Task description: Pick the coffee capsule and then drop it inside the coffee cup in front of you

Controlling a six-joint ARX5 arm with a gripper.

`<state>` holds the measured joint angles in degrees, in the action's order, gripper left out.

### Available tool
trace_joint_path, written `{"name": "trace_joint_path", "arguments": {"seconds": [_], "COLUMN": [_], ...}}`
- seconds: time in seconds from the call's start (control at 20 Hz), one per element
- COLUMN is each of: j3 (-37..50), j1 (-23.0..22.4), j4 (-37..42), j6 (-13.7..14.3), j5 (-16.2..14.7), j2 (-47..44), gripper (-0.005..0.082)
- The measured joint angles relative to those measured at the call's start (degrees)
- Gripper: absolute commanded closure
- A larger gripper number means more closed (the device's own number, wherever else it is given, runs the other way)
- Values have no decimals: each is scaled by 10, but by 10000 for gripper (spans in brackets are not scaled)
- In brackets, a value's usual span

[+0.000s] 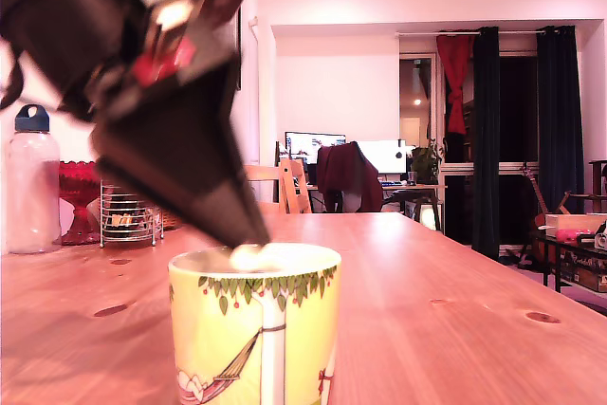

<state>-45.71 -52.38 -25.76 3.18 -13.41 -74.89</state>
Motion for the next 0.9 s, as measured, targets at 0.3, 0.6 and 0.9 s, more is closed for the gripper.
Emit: {"name": "trace_joint_path", "arguments": {"seconds": [0.3,0.6,0.9], "j3": [-3,-21,-26], "j1": [0,0,4], "j4": [-17,-32,-23], "j6": [0,0,0], "j5": [0,0,19], "j2": [0,0,0], "gripper": [10,694,781]}}
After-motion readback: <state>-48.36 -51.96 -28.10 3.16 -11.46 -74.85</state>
